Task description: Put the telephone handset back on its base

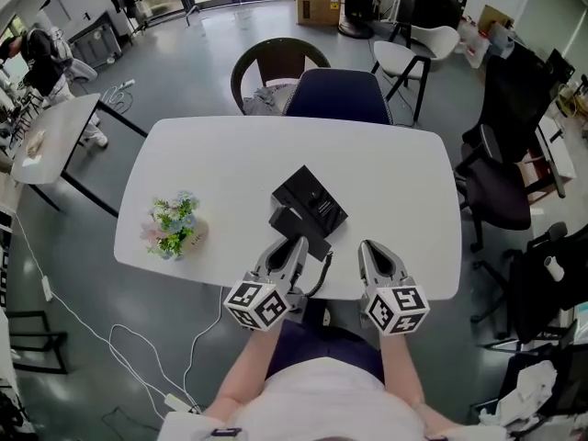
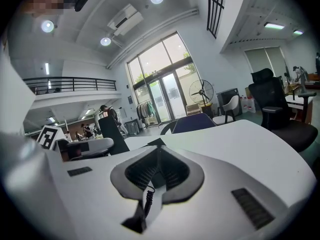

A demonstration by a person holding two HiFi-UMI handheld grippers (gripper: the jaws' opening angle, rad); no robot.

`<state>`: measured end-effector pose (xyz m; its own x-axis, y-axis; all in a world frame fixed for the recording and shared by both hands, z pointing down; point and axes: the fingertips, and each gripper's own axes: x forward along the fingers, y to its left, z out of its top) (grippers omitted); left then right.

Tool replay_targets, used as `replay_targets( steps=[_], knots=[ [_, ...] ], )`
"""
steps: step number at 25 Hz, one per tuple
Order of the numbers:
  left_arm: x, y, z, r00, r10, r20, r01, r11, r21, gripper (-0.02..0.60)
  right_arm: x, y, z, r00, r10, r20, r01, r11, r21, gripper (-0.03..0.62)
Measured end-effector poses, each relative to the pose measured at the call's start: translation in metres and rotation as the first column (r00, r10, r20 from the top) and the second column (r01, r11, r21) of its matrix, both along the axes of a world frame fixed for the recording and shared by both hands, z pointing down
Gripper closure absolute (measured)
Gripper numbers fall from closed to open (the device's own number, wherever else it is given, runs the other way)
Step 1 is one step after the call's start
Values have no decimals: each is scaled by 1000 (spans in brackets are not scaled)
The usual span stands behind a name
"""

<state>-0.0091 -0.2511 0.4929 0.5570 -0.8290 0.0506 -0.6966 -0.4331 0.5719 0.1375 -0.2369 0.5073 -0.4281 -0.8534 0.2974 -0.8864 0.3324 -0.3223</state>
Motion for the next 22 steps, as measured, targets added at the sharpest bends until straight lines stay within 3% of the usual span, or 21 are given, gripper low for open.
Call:
replay_targets(
  steps=[16,22],
  knots=[
    [-2,-44,67,998,30,-52,-38,988,-151,500,0,-26,24,1000,-2,-19,0,996,-86,553],
    [-6,-59,80,994,18,-111,-39,983,-182,500,-7,-35,31,1000,-28,8,28,993,-119,553]
  ],
)
